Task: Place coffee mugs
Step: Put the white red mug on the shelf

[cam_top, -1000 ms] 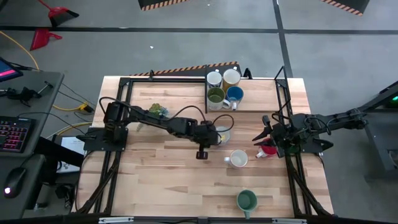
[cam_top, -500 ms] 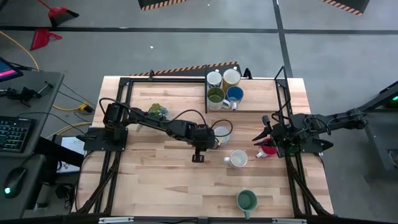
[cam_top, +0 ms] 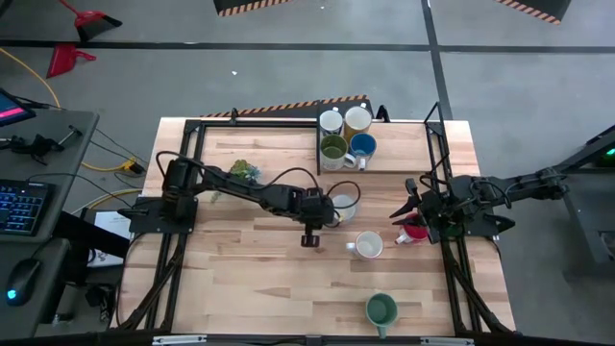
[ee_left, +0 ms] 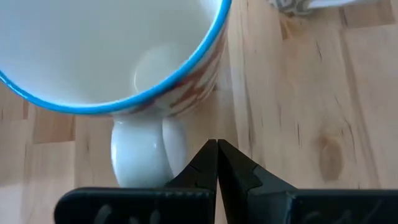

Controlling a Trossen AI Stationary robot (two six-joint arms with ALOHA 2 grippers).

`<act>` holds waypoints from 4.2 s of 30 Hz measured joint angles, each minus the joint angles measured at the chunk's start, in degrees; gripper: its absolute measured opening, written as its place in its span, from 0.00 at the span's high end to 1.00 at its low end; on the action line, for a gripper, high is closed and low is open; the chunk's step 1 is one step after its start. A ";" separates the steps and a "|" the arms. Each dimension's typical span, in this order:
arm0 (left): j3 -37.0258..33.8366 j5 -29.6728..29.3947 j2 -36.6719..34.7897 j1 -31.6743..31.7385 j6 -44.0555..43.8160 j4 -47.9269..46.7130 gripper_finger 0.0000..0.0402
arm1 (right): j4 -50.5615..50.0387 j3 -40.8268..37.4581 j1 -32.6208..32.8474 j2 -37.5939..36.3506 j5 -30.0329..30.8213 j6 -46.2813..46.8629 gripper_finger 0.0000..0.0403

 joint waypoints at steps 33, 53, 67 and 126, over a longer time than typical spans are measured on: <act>0.02 -2.53 0.70 2.83 4.93 10.07 1.00 | -0.02 0.00 -0.01 0.02 -0.02 0.00 0.84; 0.04 -3.07 0.70 4.76 9.44 19.04 1.00 | -0.02 0.00 -0.01 0.02 0.00 -0.02 0.84; 0.09 -3.60 0.29 4.74 13.81 24.53 1.00 | -0.02 0.00 0.01 0.02 0.01 -0.34 0.84; -68.83 -1.05 -48.89 -5.13 -8.29 60.82 1.00 | -28.18 27.04 -15.96 33.19 20.23 7.62 0.84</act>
